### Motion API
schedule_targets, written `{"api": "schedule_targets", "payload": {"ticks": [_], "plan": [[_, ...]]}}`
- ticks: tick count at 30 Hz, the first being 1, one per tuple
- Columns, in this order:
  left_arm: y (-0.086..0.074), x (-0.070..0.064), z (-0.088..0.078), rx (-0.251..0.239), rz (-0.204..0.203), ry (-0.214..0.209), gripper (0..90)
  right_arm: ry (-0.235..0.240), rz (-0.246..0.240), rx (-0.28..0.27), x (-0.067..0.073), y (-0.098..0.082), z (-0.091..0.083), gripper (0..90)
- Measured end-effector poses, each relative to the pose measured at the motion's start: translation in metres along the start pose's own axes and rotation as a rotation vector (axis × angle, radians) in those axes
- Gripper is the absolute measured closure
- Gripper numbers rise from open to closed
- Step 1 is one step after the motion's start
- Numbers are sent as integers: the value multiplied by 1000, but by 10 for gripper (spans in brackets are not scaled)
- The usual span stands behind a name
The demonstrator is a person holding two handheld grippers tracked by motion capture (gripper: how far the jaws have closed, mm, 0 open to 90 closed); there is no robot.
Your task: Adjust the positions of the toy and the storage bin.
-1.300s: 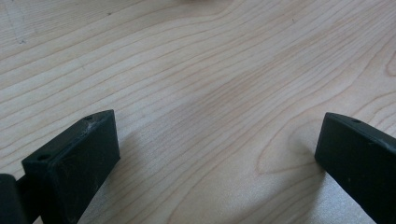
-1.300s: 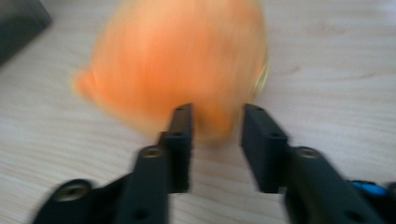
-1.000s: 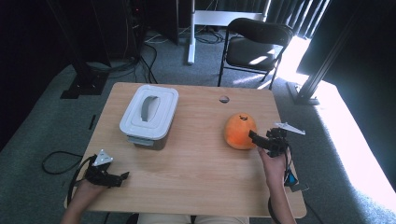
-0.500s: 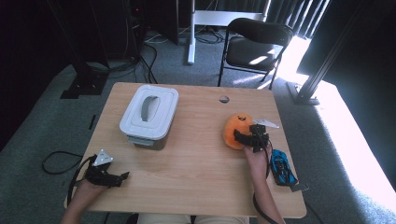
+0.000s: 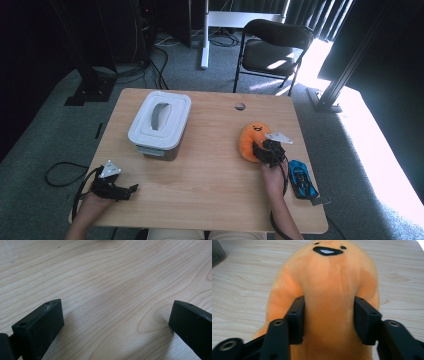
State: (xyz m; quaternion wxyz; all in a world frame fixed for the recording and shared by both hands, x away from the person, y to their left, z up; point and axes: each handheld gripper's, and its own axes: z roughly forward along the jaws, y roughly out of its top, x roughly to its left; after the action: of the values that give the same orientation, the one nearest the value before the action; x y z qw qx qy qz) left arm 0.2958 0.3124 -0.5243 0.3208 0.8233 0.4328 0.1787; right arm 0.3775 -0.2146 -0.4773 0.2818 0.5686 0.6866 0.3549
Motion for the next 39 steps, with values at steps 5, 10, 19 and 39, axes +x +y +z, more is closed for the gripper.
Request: {"api": "schedule_targets", "payload": {"ticks": [5,10,19,39], "plan": [[0,0,0,0,0,0,4,2,-20,19,-1,6,-3,642],[0,0,0,0,0,0,4,14,-18,25,-8,16,-8,675],[0,0,0,1,0,0,3,-21,-14,-1,-35,34,-16,675],[0,0,0,0,0,1,4,-61,10,29,-100,41,-5,670]]}}
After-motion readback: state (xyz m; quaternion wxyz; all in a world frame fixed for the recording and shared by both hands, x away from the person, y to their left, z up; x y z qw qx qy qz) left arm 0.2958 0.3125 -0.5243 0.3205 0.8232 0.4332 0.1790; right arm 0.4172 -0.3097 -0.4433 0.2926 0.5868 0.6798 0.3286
